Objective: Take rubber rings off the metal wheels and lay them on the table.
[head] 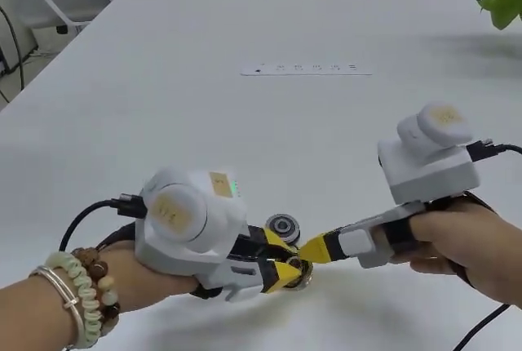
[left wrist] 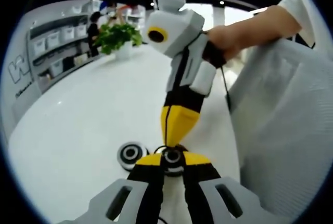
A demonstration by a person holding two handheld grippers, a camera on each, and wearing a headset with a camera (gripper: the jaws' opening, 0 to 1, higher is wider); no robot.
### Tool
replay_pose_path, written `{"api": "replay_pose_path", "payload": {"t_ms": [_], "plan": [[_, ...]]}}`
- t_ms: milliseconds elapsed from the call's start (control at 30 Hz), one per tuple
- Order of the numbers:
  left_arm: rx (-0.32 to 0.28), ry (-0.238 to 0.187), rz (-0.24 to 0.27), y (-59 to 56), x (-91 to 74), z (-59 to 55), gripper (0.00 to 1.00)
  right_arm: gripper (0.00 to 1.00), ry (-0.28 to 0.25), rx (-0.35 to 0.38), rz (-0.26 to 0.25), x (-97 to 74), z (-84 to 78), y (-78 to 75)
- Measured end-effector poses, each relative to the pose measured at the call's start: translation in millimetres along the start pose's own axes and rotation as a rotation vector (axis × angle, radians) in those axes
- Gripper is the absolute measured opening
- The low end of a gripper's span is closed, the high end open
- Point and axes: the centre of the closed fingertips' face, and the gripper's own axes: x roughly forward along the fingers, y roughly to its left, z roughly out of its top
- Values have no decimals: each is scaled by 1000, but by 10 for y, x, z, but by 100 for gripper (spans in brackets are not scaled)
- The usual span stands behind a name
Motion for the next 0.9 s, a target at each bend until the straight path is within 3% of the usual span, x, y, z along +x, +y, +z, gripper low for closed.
{"api": "replay_pose_path", "payload": {"t_ms": [33, 67, 100, 400, 533, 900], "plan": [[1, 2, 0, 0, 1, 2, 14, 0, 16, -9, -13, 10, -35, -20], [0, 5, -1, 1, 2, 7, 14, 0, -20, -26, 30, 28, 18, 51], [-4, 11, -1, 4, 3, 5, 14, 0, 8, 3, -8, 9, -24, -9], [7, 44, -9, 4, -15, 2, 14, 0, 10, -27, -8, -10, -17, -41], [28, 54, -6, 24, -59, 6, 23, 0, 0, -32, -12, -27, -19, 19], [48, -24, -21, -45, -246, 297, 35, 0, -31, -10, 17, -72, 73, 79]]}}
